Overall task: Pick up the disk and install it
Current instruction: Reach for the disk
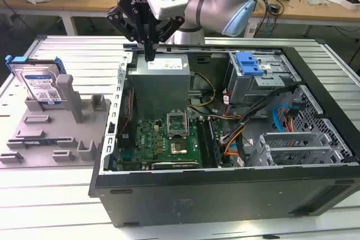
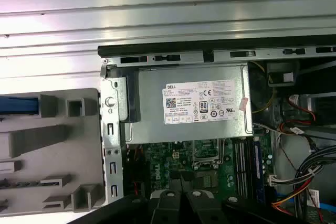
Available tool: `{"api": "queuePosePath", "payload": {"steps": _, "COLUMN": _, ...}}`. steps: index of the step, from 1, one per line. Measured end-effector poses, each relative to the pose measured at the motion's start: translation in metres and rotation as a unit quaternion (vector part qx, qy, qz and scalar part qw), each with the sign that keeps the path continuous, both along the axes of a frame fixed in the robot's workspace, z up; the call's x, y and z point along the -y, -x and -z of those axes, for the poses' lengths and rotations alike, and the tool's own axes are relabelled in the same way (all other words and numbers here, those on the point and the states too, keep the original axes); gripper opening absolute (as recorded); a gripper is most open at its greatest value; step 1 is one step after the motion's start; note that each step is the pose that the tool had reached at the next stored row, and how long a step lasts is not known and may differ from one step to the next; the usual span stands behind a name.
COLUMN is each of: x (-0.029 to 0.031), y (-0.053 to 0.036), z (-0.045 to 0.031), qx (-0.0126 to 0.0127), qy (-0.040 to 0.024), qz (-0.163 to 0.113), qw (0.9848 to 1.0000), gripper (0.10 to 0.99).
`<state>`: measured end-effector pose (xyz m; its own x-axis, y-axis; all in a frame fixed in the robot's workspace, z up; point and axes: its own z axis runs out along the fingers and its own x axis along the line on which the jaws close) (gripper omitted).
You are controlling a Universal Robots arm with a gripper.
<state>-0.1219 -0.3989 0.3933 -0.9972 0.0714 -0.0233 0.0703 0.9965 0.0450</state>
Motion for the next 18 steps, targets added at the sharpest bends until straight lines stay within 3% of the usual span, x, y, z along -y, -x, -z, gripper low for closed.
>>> {"api": "queuePosePath", "payload": {"steps": 8, "x": 0.0, "y": 0.0, "z": 0.0, "qx": 0.0, "qy": 0.0, "qz": 0.0, "qw": 1.0, "gripper": 0.106}}
{"api": "queuePosePath", "payload": {"steps": 12, "x": -0.0006, "y": 0.0056, "z": 0.0006, "qx": -0.0032, "qy": -0.0001, "qz": -0.001, "qw": 1.0, "gripper": 0.106}}
{"api": "queuePosePath", "payload": {"steps": 16, "x": -0.0032, "y": 0.0207, "z": 0.0008, "qx": -0.0049, "qy": 0.0, "qz": -0.001, "qw": 1.0, "gripper": 0.106}}
{"api": "queuePosePath", "payload": {"steps": 17, "x": -0.0055, "y": 0.0361, "z": 0.0012, "qx": -0.0054, "qy": -0.0001, "qz": -0.001, "qw": 1.0, "gripper": 0.106}}
{"api": "queuePosePath", "payload": {"steps": 18, "x": -0.0066, "y": 0.0418, "z": 0.0012, "qx": -0.0056, "qy": 0.0, "qz": -0.001, "qw": 1.0, "gripper": 0.106}}
